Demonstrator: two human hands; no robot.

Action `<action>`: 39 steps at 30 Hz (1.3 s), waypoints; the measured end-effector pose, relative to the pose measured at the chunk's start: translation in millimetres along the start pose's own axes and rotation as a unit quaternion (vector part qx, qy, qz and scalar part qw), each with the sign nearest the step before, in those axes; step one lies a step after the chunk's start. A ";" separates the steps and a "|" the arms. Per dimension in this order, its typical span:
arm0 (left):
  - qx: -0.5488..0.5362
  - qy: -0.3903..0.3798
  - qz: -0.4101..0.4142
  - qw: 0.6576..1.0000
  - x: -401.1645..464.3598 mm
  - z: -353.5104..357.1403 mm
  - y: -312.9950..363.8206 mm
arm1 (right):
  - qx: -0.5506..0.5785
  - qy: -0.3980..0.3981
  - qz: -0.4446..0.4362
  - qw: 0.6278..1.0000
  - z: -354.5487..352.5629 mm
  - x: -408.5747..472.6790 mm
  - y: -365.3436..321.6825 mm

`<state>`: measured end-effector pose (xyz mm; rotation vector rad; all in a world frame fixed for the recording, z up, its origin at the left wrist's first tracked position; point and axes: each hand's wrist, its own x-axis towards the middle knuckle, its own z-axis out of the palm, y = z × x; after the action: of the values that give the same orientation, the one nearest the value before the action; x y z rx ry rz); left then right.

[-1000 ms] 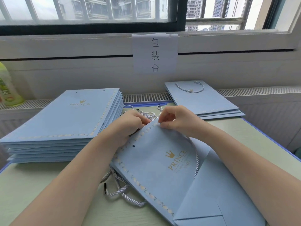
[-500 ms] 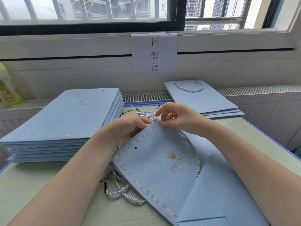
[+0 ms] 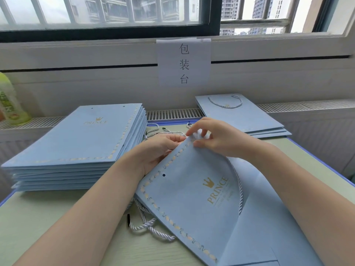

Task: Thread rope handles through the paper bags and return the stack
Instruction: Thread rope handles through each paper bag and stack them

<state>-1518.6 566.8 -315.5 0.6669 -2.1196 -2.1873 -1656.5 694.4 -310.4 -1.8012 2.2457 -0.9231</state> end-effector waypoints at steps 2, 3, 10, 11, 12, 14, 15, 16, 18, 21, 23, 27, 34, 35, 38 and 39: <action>-0.004 0.020 0.004 1.000 0.8 0.4 0.8 | 0.020 0.011 -0.005 1.000 -0.3 0.6 -0.6; -0.006 0.036 0.012 0.999 0.8 1.5 1.2 | 0.028 0.014 -0.004 1.000 -1.0 0.5 -0.7; 0.009 0.080 0.066 0.995 -0.8 4.1 0.1 | -0.023 -0.002 0.017 1.000 -7.5 -0.2 4.3; 0.010 0.083 0.065 0.994 -0.2 3.3 -0.2 | -0.023 0.000 0.019 1.000 -8.0 -0.7 4.3; 0.011 0.084 0.060 0.995 0.4 2.6 -0.7 | -0.017 0.002 0.018 1.000 -8.3 -1.2 3.9; 0.016 0.077 0.049 0.996 1.2 2.6 -0.4 | 0.002 0.003 0.012 1.000 -8.9 -2.0 2.7; 0.020 0.072 0.046 0.996 1.3 3.1 0.1 | 0.009 0.002 0.009 1.000 -8.9 -2.0 1.8; 0.021 0.070 0.046 0.996 1.2 3.6 0.7 | 0.012 0.002 0.006 1.000 -8.5 -2.1 0.8; 0.020 0.072 0.050 0.996 0.3 7.1 1.4 | 0.008 0.004 0.003 1.000 -6.7 -2.1 -0.4; 0.035 0.084 0.061 0.994 -1.0 12.2 0.7 | -0.001 0.008 -0.005 1.000 -3.1 -1.7 -1.2; 0.048 0.078 0.060 0.994 -1.4 11.8 0.1 | -0.006 0.004 -0.008 1.000 -0.3 -1.2 -2.0; 0.061 0.043 0.034 0.997 -4.4 8.2 0.4 | -0.009 -0.008 -0.002 1.000 4.3 -1.2 -4.3; 0.094 0.131 0.072 0.984 -2.2 10.7 1.3 | 0.071 -0.039 0.045 0.996 -5.2 -4.1 -6.9; 0.113 0.149 0.088 0.978 -0.8 11.0 0.1 | 0.084 -0.049 0.051 0.994 -6.8 -5.1 -7.2; 0.188 0.205 0.137 0.951 2.9 10.5 -1.5 | 0.149 -0.028 0.068 0.986 -9.9 -5.8 -9.0; 0.208 0.217 0.147 0.942 3.4 9.9 -0.9 | 0.180 -0.001 0.078 0.981 -10.4 -4.9 -9.1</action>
<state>-1524.6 575.2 -317.5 0.7110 -2.2577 -1.3066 -1652.1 701.8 -298.5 -1.4478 2.0212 -1.2007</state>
